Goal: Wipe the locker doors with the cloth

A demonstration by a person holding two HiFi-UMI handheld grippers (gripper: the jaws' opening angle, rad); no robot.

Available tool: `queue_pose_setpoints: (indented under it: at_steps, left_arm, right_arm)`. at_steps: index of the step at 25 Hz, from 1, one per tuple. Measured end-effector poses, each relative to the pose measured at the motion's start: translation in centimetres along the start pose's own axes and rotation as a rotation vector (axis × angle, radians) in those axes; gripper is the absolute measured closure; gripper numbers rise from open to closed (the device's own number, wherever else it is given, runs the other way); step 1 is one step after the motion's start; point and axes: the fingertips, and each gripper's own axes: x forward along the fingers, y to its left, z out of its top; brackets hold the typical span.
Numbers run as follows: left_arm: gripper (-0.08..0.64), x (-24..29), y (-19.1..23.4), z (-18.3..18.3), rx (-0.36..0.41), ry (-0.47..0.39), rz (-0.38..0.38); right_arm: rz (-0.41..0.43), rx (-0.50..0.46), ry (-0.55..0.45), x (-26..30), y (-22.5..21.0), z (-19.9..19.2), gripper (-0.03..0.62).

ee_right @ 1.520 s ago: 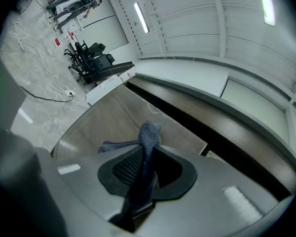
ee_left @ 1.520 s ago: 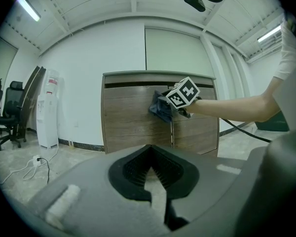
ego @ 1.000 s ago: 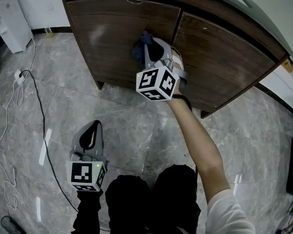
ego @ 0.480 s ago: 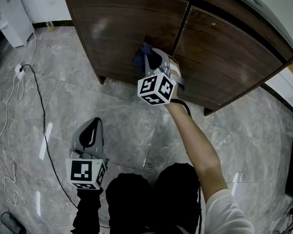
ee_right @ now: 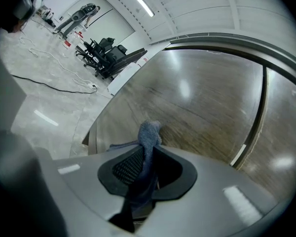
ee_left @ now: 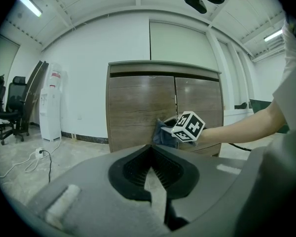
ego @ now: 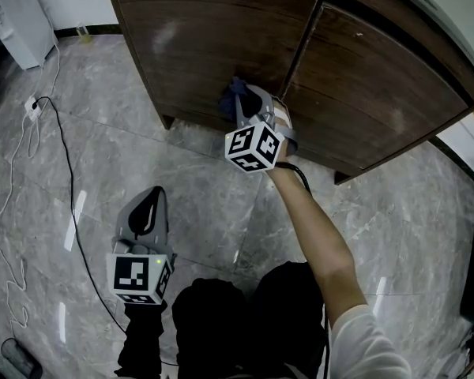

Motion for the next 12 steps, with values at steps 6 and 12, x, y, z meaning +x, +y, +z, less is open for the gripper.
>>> queue_pose_setpoints:
  at_steps: [6, 12]
  left_arm:
    - [0.557, 0.1, 0.4, -0.6, -0.004, 0.013, 0.006]
    - [0.557, 0.1, 0.8, -1.4, -0.011, 0.031, 0.016]
  right_arm:
    - [0.041, 0.0, 0.031, 1.0, 2.5, -1.9, 0.531]
    - [0.093, -0.008, 0.073, 2.0, 5.3, -4.1, 0.531]
